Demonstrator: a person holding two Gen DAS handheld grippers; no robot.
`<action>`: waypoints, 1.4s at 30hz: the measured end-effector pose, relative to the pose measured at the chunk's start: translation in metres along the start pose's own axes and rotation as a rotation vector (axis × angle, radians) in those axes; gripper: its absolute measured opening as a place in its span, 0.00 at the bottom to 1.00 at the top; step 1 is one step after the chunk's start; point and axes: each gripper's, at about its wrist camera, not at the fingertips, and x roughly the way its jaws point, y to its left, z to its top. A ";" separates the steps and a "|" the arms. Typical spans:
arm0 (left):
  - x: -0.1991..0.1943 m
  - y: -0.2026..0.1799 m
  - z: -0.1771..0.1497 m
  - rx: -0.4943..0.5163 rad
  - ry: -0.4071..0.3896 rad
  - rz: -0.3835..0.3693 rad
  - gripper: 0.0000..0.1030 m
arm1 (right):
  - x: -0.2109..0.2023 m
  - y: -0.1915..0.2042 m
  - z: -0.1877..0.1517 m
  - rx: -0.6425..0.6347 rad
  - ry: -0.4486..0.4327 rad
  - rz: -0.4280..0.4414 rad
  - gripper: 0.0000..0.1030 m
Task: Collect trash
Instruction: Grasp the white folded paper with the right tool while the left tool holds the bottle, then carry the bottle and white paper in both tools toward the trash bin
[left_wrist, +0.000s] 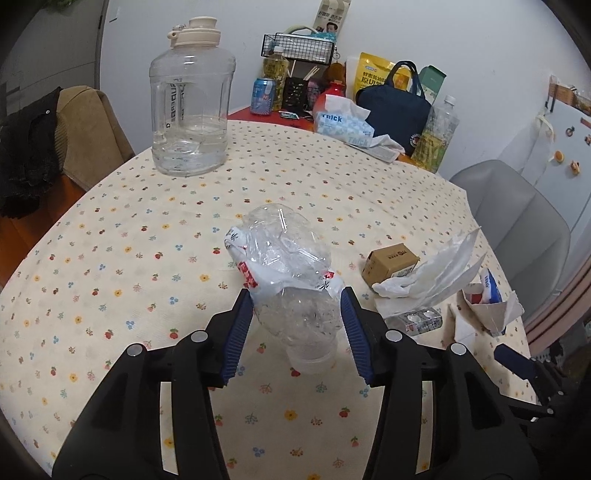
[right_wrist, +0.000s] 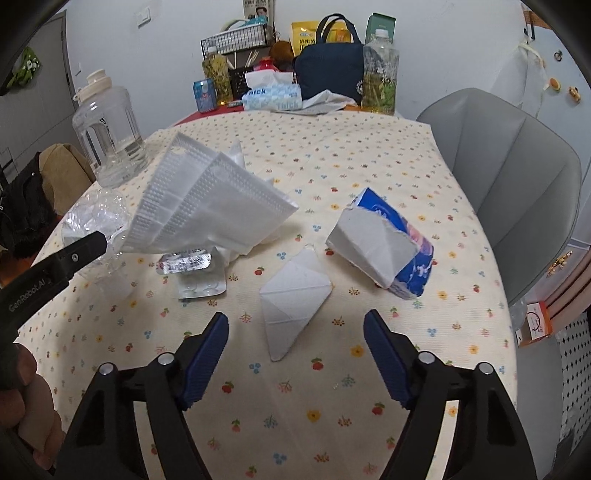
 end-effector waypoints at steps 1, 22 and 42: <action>0.002 -0.001 0.000 0.003 0.002 -0.003 0.48 | 0.003 0.000 0.000 0.001 0.009 0.001 0.67; 0.006 -0.014 -0.003 0.026 0.015 -0.017 0.35 | -0.011 -0.008 -0.002 0.008 -0.002 0.016 0.27; -0.067 -0.038 0.002 0.088 -0.117 0.006 0.35 | -0.091 -0.017 -0.006 0.019 -0.144 0.034 0.26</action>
